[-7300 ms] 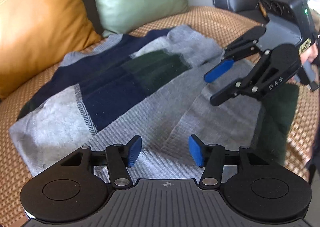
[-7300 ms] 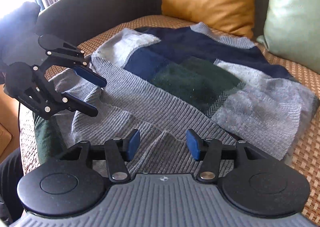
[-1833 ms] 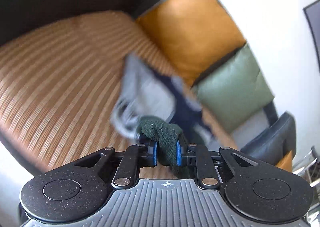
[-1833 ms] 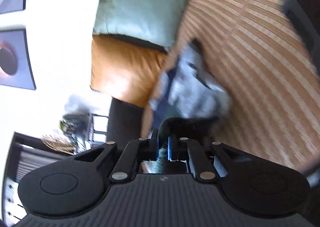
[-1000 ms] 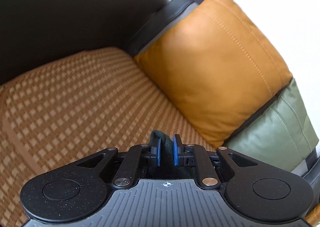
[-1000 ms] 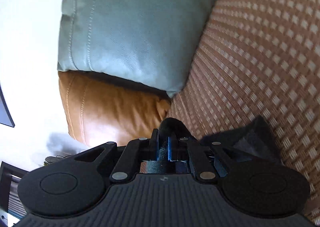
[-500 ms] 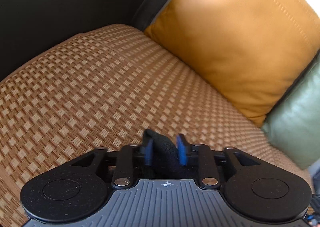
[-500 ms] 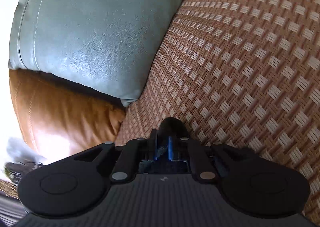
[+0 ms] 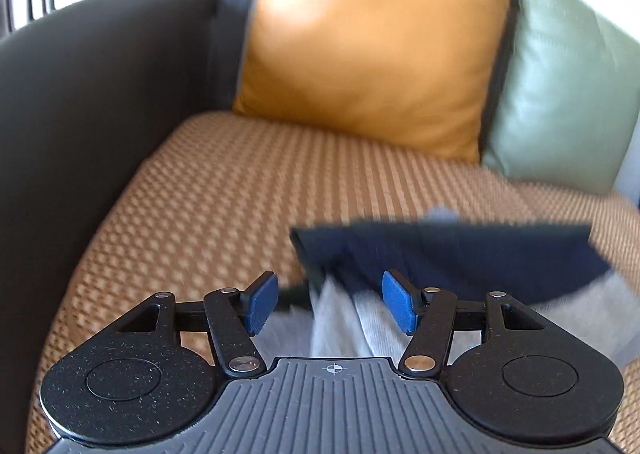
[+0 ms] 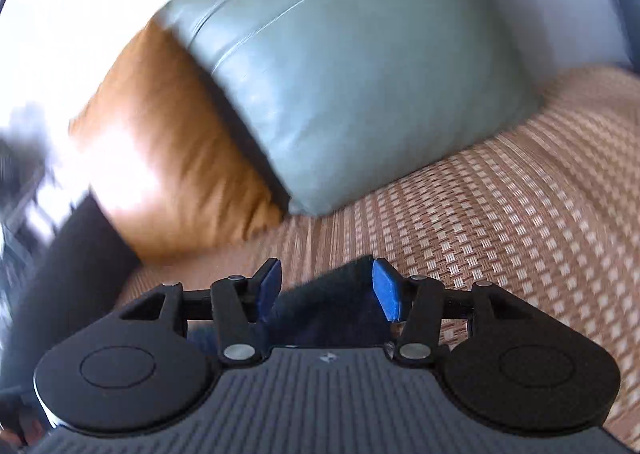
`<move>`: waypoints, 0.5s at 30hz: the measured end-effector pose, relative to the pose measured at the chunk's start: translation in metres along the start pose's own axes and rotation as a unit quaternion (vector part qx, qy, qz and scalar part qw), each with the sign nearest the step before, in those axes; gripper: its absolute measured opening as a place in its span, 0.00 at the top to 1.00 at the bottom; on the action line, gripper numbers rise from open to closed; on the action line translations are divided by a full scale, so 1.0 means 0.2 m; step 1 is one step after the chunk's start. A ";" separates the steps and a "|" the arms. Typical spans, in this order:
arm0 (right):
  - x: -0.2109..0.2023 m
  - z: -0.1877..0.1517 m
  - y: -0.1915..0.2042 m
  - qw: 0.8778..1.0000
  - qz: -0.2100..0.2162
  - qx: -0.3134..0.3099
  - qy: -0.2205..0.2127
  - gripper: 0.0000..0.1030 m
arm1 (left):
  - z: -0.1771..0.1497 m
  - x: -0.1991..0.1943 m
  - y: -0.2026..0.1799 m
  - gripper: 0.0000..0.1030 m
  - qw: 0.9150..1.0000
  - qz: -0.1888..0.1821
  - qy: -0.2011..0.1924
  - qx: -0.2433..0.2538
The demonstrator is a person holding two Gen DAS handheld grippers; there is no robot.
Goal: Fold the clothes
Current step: 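Lower the folded sweater onto the seat and open both grippers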
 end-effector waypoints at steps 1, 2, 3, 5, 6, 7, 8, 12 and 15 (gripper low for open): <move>0.02 -0.02 0.01 1.000 -0.006 -0.021 0.011 0.45 | -0.02 0.03 -0.01 0.30 1.000 -0.002 0.003 -0.004; 0.04 -0.02 0.01 0.999 -0.014 -0.036 0.018 0.45 | -0.01 0.05 0.00 0.30 1.000 -0.002 0.004 -0.015; 0.08 -0.03 0.01 0.998 -0.018 -0.051 0.026 0.45 | 0.00 0.08 0.00 0.30 1.000 -0.003 0.004 -0.025; 0.13 -0.03 0.00 0.997 -0.023 -0.064 0.037 0.45 | 0.03 0.13 0.02 0.31 0.999 -0.009 0.005 -0.046; 0.16 -0.04 -0.01 0.996 -0.024 -0.070 0.041 0.45 | 0.05 0.16 0.02 0.33 0.999 -0.014 0.006 -0.053; 0.19 -0.03 -0.02 0.996 -0.027 -0.075 0.043 0.45 | 0.07 0.20 0.00 0.34 0.999 -0.016 0.009 -0.051; 0.22 -0.03 -0.03 0.995 -0.029 -0.080 0.046 0.45 | 0.08 0.24 -0.02 0.34 0.998 -0.018 0.013 -0.050; 0.33 -0.03 -0.07 0.994 -0.034 -0.092 0.052 0.45 | 0.09 0.38 -0.04 0.41 0.999 -0.010 0.033 -0.032; 0.41 -0.04 -0.08 0.994 -0.028 -0.092 0.058 0.44 | 0.09 0.43 -0.06 0.88 0.998 -0.026 0.040 -0.028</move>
Point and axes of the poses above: each gripper's, at about its wrist camera, not at the fingertips, and x roughly the way its jaws point, y to its left, z to its top, the point moved 10 cm from there along x, roughly the way its jaws point, and after that the axes turned 4 degrees about z, right-handed, at the moved point
